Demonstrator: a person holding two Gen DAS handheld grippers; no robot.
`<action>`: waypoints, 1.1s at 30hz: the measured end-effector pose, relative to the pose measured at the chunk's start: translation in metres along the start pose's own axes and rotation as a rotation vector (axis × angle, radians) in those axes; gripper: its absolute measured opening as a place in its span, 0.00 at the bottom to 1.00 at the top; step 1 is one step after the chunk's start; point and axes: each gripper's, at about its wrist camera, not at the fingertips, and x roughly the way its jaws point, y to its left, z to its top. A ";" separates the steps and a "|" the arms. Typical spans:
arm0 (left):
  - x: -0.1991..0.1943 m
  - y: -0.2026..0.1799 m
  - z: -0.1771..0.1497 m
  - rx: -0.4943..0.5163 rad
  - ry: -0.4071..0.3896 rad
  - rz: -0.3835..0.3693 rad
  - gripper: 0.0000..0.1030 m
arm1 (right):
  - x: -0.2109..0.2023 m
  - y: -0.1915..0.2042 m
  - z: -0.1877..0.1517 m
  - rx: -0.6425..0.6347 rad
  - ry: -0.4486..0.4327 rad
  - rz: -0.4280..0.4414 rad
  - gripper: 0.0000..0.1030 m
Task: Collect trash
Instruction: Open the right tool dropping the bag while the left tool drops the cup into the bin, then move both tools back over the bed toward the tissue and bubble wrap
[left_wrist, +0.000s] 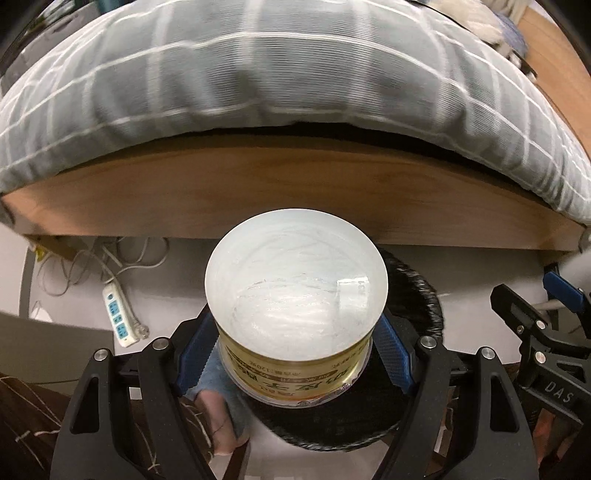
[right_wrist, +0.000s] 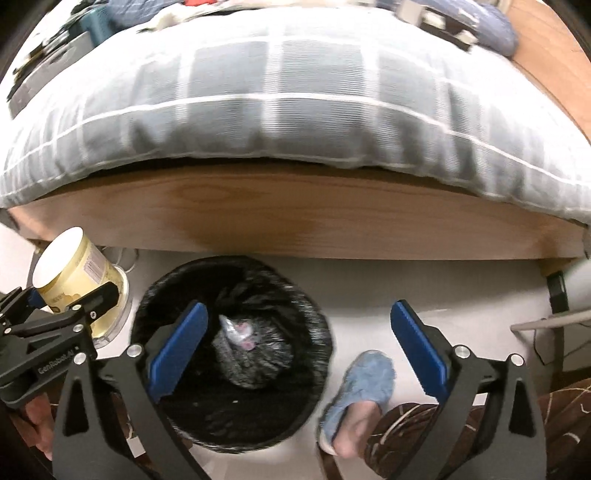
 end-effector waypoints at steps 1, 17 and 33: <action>0.001 -0.007 0.001 0.010 0.002 -0.004 0.74 | -0.001 -0.008 -0.002 0.009 -0.001 -0.009 0.93; -0.009 -0.068 0.011 0.098 -0.071 0.019 0.94 | -0.021 -0.062 0.002 0.089 -0.040 -0.062 0.93; -0.097 -0.034 0.072 0.027 -0.279 0.049 0.94 | -0.098 -0.055 0.064 0.105 -0.272 -0.014 0.93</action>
